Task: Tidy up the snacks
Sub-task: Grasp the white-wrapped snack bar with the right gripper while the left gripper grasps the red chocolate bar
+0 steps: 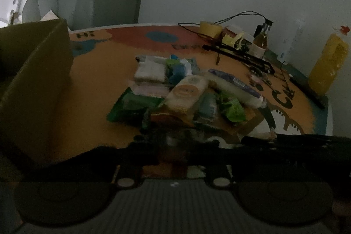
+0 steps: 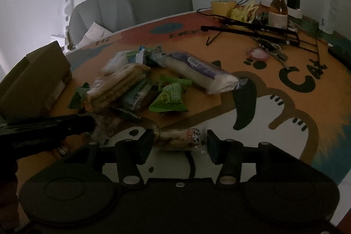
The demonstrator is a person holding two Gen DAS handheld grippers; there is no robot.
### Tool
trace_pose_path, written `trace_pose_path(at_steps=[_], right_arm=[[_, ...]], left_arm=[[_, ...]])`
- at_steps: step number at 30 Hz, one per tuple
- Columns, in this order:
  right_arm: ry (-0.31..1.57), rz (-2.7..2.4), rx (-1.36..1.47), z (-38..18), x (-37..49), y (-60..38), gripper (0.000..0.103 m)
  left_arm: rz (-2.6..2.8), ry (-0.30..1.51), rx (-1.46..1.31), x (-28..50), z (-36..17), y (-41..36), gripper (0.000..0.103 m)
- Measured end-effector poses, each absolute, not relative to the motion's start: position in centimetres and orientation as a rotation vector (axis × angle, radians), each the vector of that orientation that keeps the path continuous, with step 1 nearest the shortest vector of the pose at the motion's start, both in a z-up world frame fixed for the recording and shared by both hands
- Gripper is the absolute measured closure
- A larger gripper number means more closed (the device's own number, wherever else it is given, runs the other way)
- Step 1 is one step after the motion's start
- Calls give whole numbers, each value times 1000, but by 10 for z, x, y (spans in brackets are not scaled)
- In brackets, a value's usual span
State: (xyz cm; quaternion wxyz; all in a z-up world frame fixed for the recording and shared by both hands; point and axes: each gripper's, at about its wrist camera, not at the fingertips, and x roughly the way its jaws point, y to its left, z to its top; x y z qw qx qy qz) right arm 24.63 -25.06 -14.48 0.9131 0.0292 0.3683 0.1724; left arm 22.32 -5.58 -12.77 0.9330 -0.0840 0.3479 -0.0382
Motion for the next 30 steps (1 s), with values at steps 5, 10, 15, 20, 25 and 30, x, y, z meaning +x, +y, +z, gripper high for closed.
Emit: trace_pose_path(at_steps=[5, 10, 15, 20, 25, 30], right_arm=[[752, 352, 63, -143, 241, -250, 54], [744, 347, 62, -140, 233, -251, 55], [742, 337, 60, -141, 224, -253, 55], [742, 337, 57, -141, 215, -252, 55], [742, 339, 53, -140, 208, -253, 54], [739, 334, 53, -138, 205, -254, 54]], left_arm=[[-73, 713, -168, 213, -124, -51, 96], [-74, 717, -165, 202, -123, -49, 85], [-74, 685, -174, 186, -121, -47, 27], [-60, 666, -164, 180, -126, -51, 22], [29, 707, -184, 189, -139, -52, 22], [88, 712, -177, 194, -143, -52, 22]])
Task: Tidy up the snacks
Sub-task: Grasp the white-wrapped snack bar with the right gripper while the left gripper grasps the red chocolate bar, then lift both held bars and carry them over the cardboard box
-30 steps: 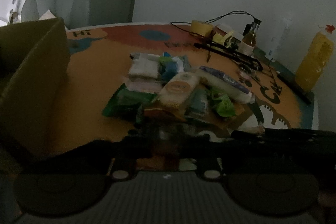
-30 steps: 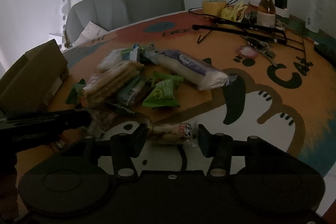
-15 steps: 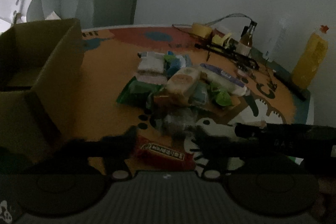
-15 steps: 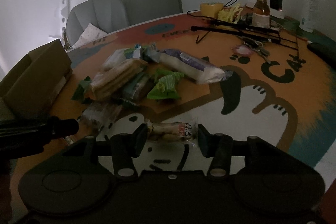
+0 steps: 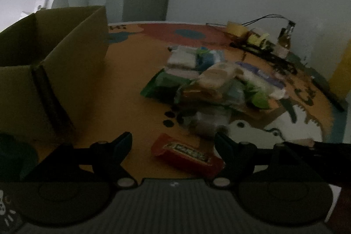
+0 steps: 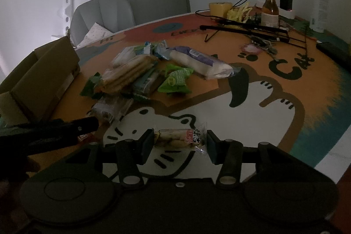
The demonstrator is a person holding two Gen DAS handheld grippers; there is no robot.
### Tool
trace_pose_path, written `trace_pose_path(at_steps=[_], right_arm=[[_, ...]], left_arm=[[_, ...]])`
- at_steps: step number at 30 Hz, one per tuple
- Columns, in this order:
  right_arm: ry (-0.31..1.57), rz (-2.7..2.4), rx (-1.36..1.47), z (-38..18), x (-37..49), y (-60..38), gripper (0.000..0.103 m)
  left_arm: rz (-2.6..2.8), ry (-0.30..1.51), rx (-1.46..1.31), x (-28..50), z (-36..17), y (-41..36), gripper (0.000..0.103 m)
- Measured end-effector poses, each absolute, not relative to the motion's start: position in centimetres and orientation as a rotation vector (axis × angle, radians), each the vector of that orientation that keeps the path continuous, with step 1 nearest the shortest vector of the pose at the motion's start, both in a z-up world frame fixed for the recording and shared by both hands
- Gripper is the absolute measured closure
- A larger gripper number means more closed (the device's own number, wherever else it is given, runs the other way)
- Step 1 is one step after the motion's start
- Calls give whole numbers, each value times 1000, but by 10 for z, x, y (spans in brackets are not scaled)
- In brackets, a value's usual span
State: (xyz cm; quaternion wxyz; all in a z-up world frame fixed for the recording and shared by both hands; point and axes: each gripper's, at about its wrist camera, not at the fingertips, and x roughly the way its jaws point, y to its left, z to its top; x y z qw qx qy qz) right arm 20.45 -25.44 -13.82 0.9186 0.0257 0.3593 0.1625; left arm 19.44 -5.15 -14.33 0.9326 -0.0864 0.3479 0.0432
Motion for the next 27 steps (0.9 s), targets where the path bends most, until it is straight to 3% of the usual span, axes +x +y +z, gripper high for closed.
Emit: trace_pose_path(at_steps=[4, 7, 12, 14, 20, 25, 27], right_arm=[[733, 332, 55, -137, 203, -255, 54], [733, 336, 54, -139, 203, -253, 54], [749, 343, 50, -141, 204, -248, 50], [747, 337, 45, -141, 204, -247, 45], [759, 331, 16, -144, 204, -242, 32], [747, 329, -29, -148, 201, -235, 31], [731, 309, -64, -149, 200, -232, 45]], left_arm=[[99, 722, -156, 188, -144, -50, 22], [90, 724, -155, 180, -143, -46, 30], [84, 722, -164, 173, -141, -41, 61], [80, 718, -172, 173, -141, -40, 66], [53, 709, -160, 177, -142, -45, 66], [39, 703, -144, 177, -144, -49, 83], [34, 703, -156, 177, -144, -47, 84]])
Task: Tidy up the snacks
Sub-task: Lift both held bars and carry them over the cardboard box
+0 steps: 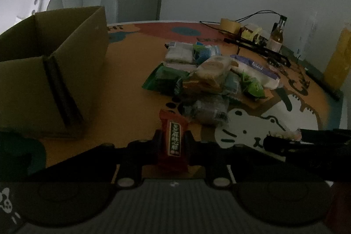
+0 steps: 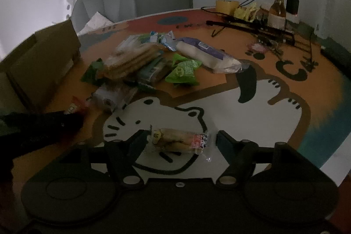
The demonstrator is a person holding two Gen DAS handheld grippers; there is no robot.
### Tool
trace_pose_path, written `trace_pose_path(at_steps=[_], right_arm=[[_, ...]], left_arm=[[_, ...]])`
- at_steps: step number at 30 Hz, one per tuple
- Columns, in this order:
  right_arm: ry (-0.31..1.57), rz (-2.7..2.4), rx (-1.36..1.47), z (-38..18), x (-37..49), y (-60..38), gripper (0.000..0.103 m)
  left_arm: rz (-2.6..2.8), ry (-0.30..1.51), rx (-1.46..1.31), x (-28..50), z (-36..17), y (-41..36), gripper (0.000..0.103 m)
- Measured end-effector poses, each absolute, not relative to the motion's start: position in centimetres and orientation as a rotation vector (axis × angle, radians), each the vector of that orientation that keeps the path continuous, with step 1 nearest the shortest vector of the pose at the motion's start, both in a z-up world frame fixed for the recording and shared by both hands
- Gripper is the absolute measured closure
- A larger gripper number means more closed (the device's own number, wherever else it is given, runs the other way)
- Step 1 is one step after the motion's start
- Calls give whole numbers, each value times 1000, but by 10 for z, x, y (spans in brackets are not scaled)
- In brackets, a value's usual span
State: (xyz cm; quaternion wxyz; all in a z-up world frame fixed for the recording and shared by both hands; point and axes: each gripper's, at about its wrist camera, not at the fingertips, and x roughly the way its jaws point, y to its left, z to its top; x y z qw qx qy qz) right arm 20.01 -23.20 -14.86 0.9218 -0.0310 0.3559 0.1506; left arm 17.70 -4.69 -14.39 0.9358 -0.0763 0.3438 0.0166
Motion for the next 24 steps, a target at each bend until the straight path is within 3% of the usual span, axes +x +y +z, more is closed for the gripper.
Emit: trace_pose_path(at_steps=[5, 24], right_arm=[[738, 320, -36, -145, 202, -234, 52], [619, 414, 0, -97, 197, -196, 52]], left_arm=[[18, 695, -167, 173, -139, -45, 84], [14, 544, -171, 146, -79, -23, 84]])
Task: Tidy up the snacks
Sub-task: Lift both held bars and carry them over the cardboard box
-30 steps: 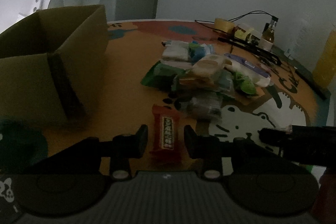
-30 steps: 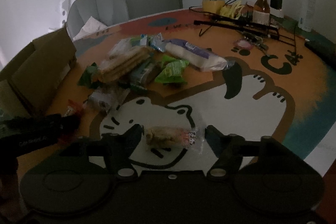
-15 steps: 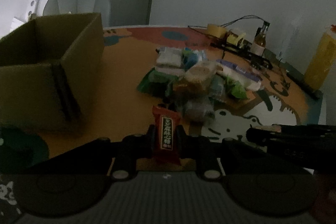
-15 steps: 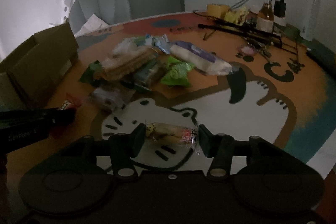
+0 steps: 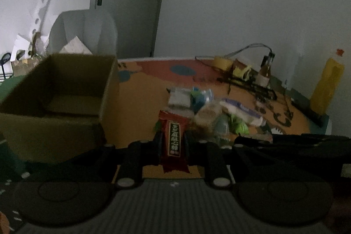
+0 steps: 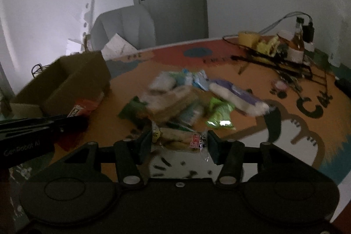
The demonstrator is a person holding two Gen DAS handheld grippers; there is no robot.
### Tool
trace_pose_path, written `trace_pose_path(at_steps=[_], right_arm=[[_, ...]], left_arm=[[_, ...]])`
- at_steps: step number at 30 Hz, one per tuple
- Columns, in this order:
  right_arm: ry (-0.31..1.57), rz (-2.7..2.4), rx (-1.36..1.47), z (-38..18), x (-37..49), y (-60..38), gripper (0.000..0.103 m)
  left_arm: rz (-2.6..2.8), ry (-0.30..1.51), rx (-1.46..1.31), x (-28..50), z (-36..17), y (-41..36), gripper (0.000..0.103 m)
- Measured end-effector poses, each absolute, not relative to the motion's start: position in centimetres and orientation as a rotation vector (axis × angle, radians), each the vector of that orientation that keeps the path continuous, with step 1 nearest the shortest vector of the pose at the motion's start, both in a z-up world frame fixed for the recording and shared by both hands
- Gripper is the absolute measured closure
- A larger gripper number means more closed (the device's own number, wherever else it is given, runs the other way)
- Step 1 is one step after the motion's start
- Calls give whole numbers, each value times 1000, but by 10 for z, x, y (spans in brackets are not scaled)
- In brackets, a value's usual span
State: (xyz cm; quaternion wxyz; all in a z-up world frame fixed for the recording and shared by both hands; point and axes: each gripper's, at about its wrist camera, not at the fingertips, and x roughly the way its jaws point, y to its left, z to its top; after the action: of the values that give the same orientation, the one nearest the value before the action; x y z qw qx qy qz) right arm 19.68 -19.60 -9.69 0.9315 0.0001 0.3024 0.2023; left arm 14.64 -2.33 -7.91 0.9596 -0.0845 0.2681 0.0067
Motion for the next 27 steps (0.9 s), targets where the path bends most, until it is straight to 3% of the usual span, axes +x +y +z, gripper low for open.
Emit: trace_pose_path(at_steps=[27], right_arm=[[522, 612, -23, -54, 200, -93, 52]], left_arm=[[192, 437, -220, 129, -41, 73, 84]])
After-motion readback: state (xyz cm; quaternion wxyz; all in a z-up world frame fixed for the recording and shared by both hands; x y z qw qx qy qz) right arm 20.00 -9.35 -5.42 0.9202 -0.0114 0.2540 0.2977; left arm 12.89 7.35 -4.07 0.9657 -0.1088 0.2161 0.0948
